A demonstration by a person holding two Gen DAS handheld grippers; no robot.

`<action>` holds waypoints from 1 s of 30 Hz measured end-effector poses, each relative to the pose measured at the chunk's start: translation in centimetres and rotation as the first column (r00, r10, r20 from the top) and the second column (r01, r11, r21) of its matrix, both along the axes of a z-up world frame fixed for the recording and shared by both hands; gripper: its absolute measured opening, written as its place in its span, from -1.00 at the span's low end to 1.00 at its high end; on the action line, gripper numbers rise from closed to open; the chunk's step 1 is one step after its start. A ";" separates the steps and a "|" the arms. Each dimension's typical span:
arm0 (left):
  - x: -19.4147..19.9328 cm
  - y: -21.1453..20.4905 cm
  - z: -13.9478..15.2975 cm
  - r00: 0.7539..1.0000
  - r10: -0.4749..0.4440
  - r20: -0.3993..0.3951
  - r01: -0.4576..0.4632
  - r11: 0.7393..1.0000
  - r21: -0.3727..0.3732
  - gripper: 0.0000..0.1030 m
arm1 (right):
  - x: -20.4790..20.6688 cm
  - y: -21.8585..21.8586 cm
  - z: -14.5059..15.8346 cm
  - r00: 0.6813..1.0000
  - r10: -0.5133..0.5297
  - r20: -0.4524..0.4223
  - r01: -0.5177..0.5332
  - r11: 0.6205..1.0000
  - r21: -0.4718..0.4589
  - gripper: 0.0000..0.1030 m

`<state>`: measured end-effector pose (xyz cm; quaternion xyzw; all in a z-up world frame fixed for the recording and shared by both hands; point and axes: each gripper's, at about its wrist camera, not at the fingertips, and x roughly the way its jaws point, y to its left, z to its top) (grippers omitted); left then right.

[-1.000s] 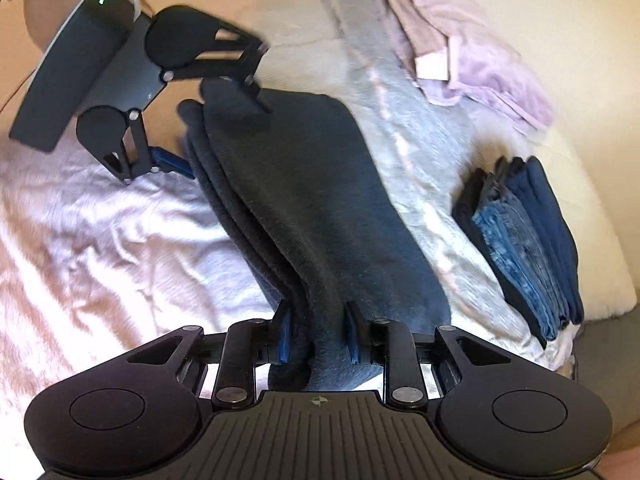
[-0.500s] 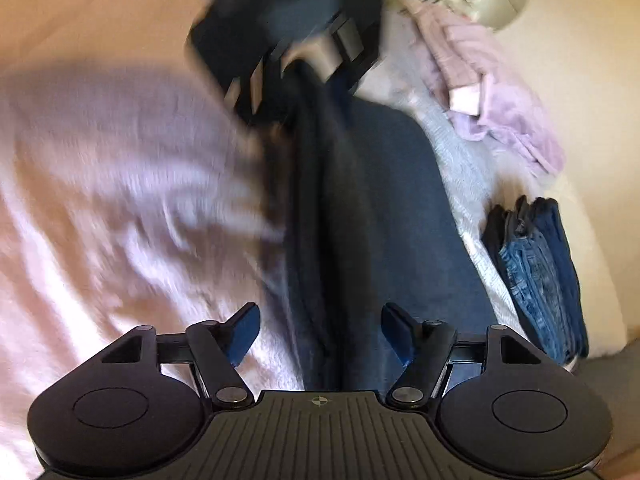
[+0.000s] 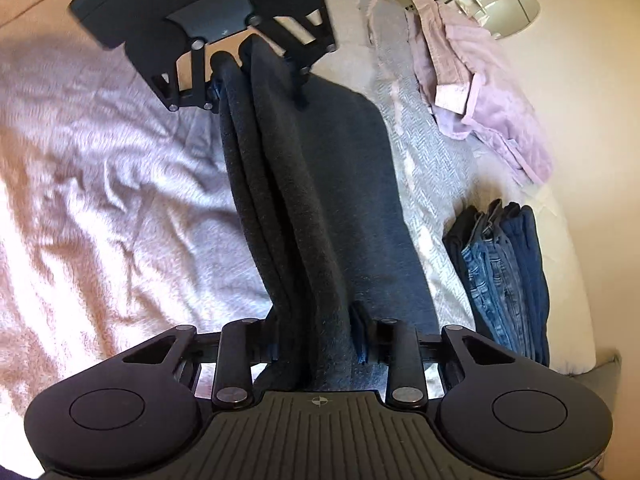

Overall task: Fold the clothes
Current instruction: 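Hold the hanging garment up with the left gripper while the right gripper grasps its lower end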

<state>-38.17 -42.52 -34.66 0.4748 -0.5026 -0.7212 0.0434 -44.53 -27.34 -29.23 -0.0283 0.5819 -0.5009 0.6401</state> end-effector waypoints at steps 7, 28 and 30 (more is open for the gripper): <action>-0.3 0.0 7.3 0.999 0.040 0.000 -0.040 0.997 0.064 -0.42 | -0.8 -0.3 6.0 1.000 0.017 0.009 -0.017 1.000 0.015 -0.45; 6.7 6.9 22.3 0.988 0.142 0.055 -0.148 0.978 0.146 -0.42 | 4.3 6.6 20.0 0.996 0.071 0.053 -0.074 0.996 0.050 -0.45; 7.3 7.4 23.0 0.989 0.143 0.048 -0.148 0.980 0.136 -0.42 | 4.9 7.3 20.9 0.996 0.080 0.044 -0.081 0.996 0.039 -0.45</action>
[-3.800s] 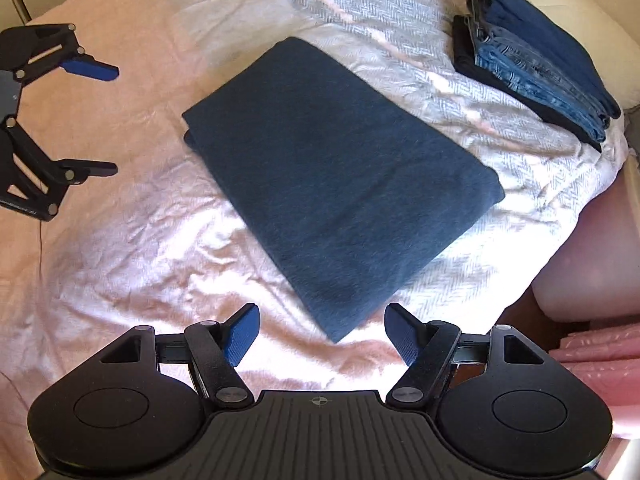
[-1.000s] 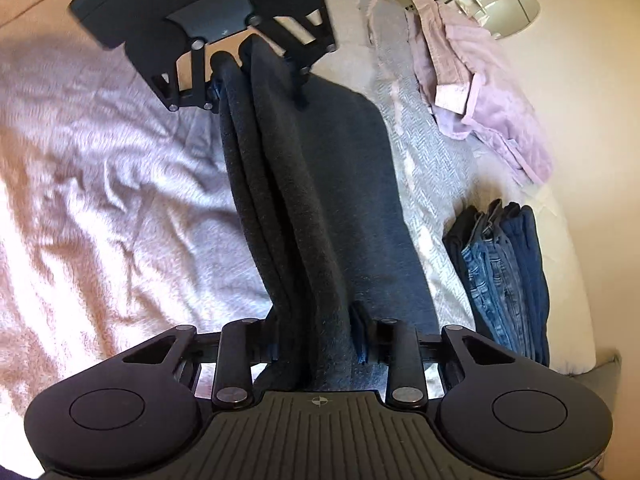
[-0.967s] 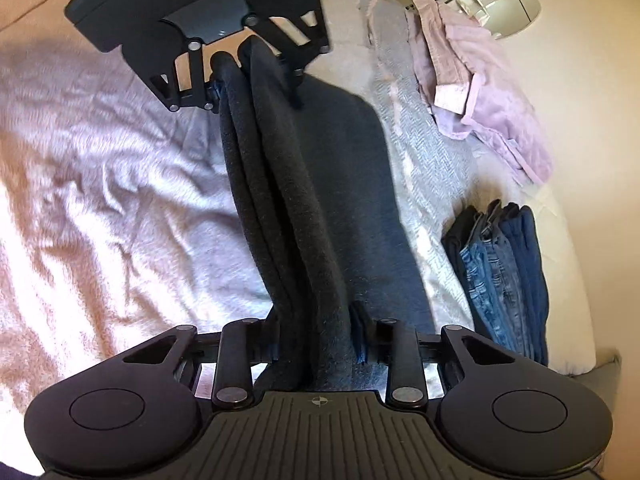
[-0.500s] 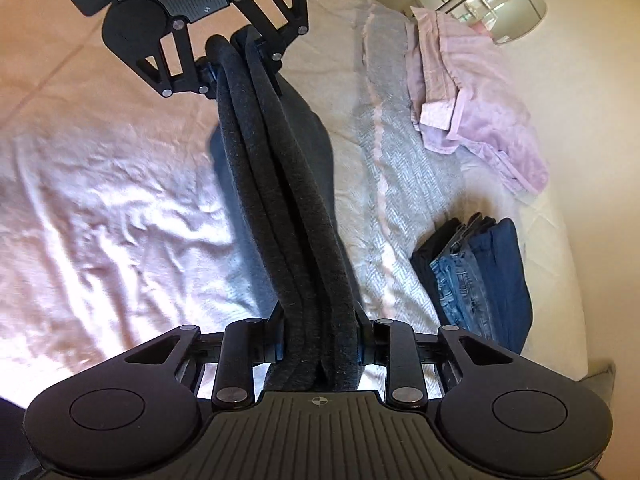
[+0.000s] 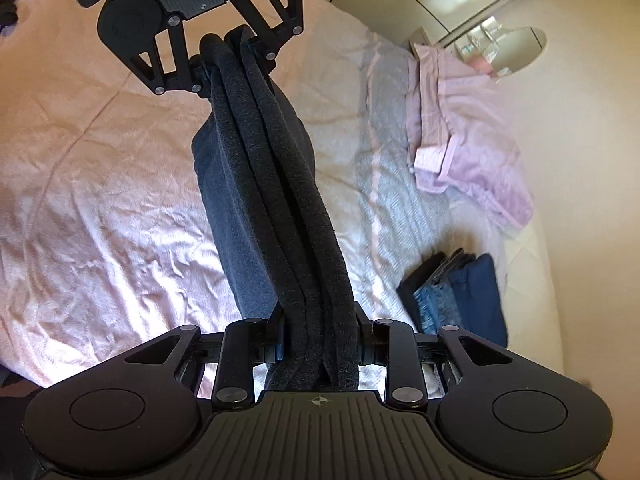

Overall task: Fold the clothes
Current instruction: 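Hold the hanging garment up with the left gripper while the right gripper grasps its lower end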

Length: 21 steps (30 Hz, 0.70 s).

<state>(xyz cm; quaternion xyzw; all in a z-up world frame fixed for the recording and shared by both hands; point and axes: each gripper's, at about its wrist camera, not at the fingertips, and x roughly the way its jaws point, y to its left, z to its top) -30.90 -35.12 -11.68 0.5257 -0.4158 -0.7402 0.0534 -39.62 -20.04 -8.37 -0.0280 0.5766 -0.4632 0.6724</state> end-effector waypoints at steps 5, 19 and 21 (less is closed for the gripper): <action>0.9 1.3 1.1 1.000 0.002 -0.015 -0.002 1.000 -0.019 -0.42 | 0.7 1.3 1.2 1.000 0.006 -0.013 -0.006 1.000 -0.016 -0.45; -2.6 4.3 1.5 0.999 0.041 -0.013 -0.042 0.999 -0.018 -0.41 | -4.2 2.7 1.5 0.998 0.065 -0.023 -0.065 0.998 -0.004 -0.45; -4.7 4.3 1.6 0.999 0.044 -0.009 -0.044 0.999 -0.019 -0.41 | -6.0 2.6 1.4 0.997 0.077 -0.021 -0.077 0.997 -0.003 -0.45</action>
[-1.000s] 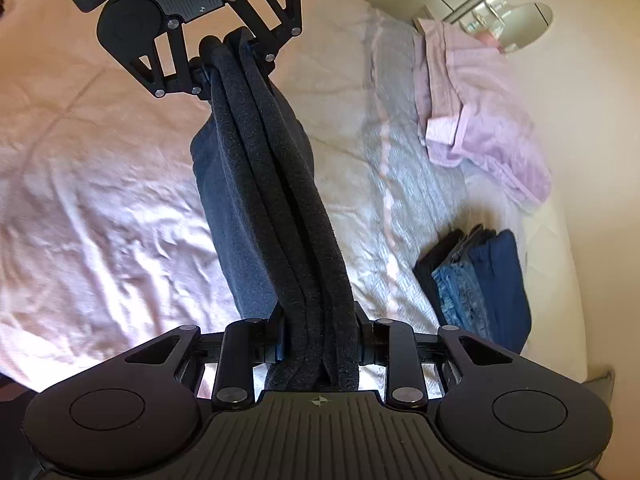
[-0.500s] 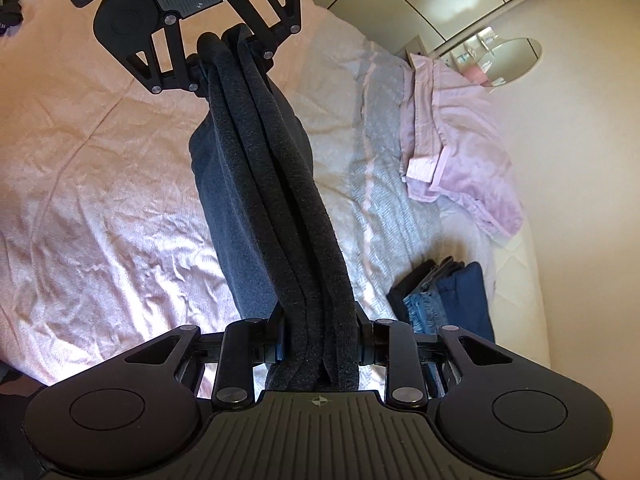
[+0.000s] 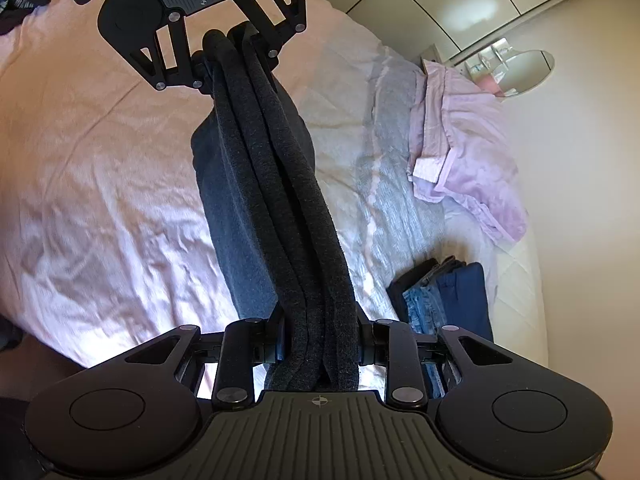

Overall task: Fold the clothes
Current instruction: 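Hold the hanging garment up with the left gripper while the right gripper grasps its lower end, then carry the folded dark grey garment with both grippers over the jeans stack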

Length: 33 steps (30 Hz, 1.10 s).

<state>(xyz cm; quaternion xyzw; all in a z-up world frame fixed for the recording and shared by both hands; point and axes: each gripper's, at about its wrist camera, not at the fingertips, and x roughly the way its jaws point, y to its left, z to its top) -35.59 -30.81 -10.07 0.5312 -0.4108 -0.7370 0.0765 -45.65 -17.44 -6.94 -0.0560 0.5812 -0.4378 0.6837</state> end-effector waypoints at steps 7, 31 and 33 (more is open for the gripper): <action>-10.3 -0.5 1.1 1.000 0.026 0.000 -0.026 1.000 -0.010 -0.41 | -9.5 -1.2 0.2 1.000 0.021 0.007 -0.021 1.000 -0.019 -0.45; -24.0 -5.2 2.4 0.999 0.004 -0.047 -0.005 1.000 -0.026 -0.41 | -24.3 -7.5 2.3 1.000 -0.005 0.023 0.006 0.999 -0.040 -0.45; -24.5 -5.8 2.5 0.999 -0.015 -0.052 0.014 0.999 -0.029 -0.41 | -24.5 -8.0 2.6 0.999 -0.029 0.017 0.030 0.999 -0.041 -0.45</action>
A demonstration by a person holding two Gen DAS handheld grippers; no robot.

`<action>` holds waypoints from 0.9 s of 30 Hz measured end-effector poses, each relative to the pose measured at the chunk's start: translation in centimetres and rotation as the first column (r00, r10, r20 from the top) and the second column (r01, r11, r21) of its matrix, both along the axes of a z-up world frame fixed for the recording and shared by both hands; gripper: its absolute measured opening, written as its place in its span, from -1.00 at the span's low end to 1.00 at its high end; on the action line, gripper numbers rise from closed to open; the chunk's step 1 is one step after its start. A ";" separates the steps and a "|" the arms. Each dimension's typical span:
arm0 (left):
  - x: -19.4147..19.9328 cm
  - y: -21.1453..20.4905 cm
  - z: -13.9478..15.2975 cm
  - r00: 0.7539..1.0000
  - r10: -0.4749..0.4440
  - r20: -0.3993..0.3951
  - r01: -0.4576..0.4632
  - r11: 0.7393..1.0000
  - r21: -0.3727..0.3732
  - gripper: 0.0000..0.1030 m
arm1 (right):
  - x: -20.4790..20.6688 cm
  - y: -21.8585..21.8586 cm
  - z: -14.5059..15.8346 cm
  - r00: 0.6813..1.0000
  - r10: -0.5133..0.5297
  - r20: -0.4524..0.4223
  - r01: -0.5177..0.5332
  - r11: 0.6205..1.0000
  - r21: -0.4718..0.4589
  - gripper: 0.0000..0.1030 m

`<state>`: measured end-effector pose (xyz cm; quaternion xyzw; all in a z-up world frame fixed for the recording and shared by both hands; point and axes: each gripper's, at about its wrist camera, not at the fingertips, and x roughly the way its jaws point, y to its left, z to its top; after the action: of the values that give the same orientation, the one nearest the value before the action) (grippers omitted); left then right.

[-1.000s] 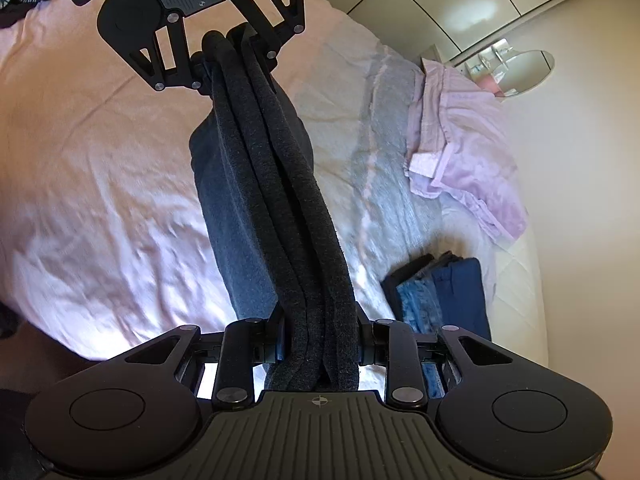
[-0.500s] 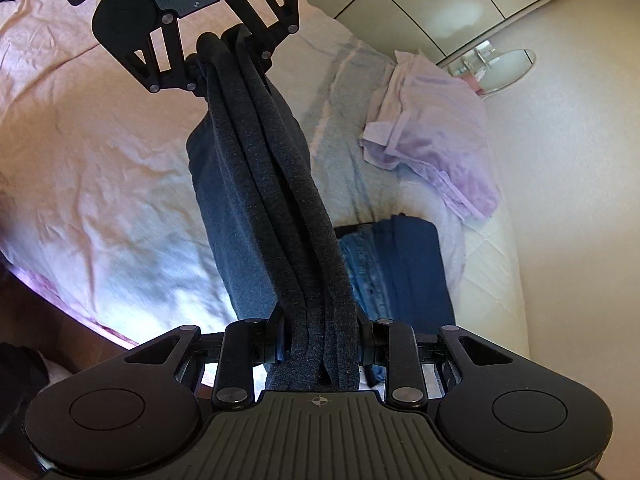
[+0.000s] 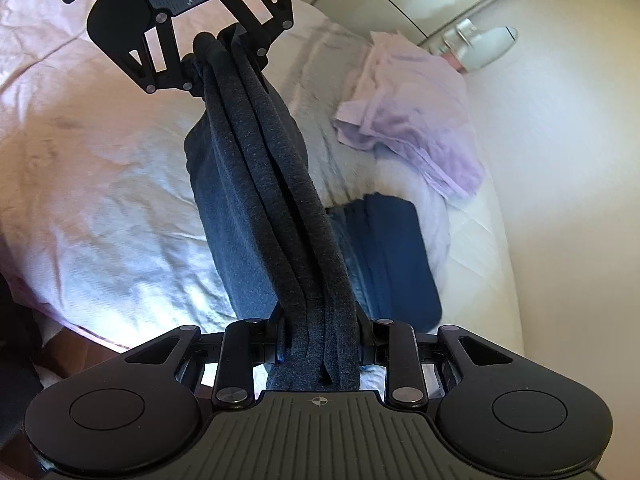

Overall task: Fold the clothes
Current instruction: 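Carry the folded dark grey garment with both grippers over the jeans stack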

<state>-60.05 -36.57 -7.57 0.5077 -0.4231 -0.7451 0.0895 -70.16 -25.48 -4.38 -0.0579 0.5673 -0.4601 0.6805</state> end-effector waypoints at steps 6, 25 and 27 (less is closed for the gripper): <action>-2.2 -2.6 1.6 0.999 -0.045 -0.031 0.044 0.999 -0.022 -0.41 | -1.8 -2.2 1.1 0.999 -0.040 -0.004 0.040 0.999 -0.012 -0.45; -25.7 -24.9 1.1 0.985 0.113 -0.133 -0.137 0.971 -0.194 -0.41 | -21.9 -28.5 1.7 0.994 0.059 -0.097 -0.080 0.972 -0.220 -0.44; -27.3 -26.4 -1.5 0.980 0.141 -0.144 -0.169 0.963 -0.208 -0.42 | -23.4 -30.7 -0.5 0.993 0.061 -0.096 -0.084 0.962 -0.258 -0.44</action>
<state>-87.35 -62.94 -9.03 0.4778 -0.4548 -0.7156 0.2298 -93.58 -56.17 -4.85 -0.1881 0.5282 -0.5026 0.6580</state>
